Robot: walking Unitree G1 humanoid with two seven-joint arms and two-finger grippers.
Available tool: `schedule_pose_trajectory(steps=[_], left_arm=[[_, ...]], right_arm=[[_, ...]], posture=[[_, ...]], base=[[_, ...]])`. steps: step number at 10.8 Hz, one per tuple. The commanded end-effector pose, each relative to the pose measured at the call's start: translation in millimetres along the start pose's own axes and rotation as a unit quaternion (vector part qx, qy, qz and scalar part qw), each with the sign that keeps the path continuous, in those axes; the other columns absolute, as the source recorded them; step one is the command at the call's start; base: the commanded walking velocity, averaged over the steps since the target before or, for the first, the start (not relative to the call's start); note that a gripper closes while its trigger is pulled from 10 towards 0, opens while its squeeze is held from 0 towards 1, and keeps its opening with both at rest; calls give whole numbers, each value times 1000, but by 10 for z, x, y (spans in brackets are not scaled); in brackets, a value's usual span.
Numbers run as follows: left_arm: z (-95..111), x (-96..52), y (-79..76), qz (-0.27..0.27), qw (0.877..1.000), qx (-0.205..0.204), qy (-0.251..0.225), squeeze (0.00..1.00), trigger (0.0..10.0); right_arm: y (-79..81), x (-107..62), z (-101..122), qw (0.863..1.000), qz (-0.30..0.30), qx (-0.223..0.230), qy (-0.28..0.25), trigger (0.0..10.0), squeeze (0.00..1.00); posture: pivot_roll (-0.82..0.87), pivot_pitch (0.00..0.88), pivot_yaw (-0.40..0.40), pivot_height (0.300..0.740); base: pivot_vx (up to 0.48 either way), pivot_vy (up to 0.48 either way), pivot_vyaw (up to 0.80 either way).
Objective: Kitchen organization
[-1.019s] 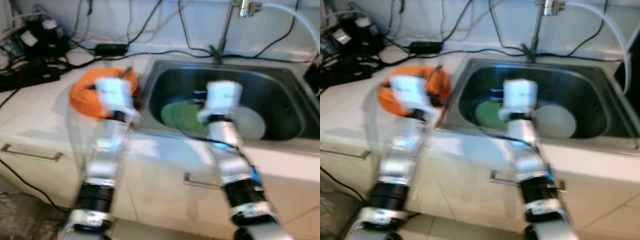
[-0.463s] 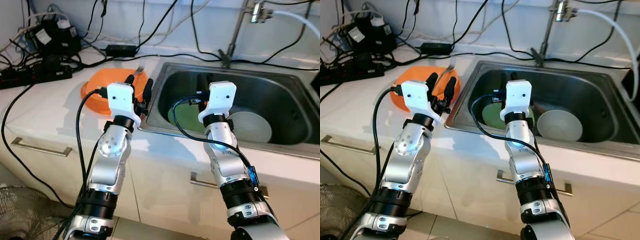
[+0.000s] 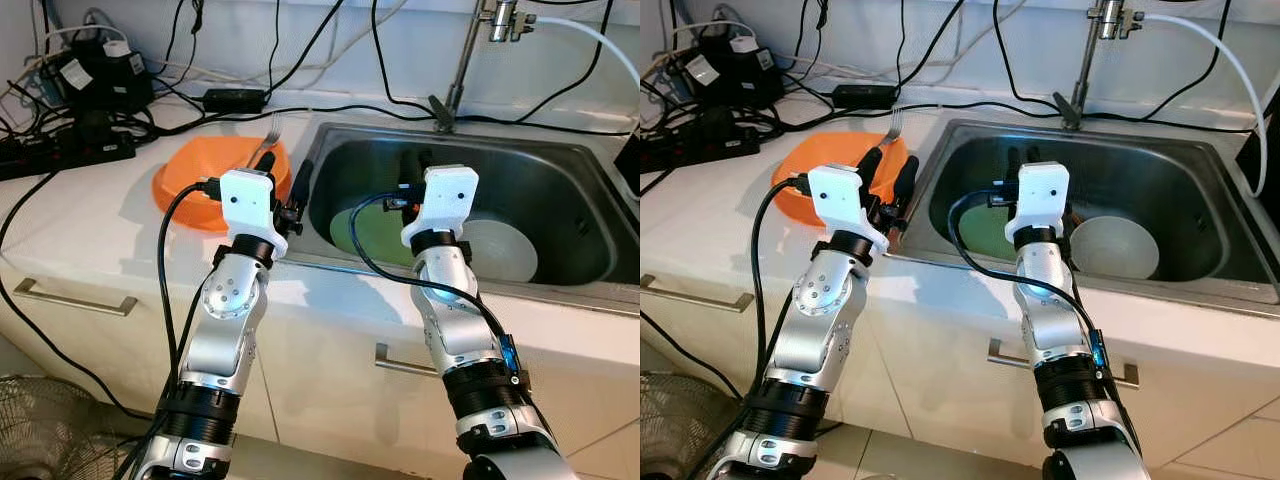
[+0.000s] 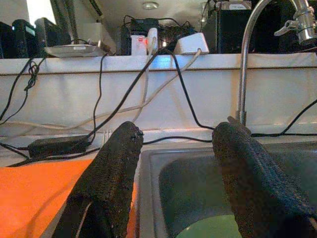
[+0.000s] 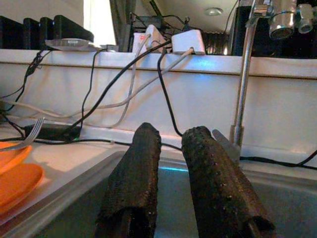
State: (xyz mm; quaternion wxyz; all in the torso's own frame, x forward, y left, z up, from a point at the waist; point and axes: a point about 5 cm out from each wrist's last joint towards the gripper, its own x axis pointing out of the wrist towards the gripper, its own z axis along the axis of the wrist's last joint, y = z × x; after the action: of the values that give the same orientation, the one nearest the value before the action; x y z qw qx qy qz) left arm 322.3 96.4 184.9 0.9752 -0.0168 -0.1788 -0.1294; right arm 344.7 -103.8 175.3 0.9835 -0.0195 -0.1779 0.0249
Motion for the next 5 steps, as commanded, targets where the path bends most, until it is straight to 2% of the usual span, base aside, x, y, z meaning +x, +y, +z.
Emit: schedule_pose_trajectory(steps=[1,5], left_arm=[[43,-13,17,3,1000,2,-12,0,10000],[46,-18,27,6,1000,2,-13,0,10000]], right_arm=[[-12,-17,-23,1000,-4,3,4,10000,0],[-21,-26,-28,1000,-7,3,4,10000,0]], posture=[[138,0,33,740],[137,0,35,740]], base=[[0,0,0],[0,0,0]])
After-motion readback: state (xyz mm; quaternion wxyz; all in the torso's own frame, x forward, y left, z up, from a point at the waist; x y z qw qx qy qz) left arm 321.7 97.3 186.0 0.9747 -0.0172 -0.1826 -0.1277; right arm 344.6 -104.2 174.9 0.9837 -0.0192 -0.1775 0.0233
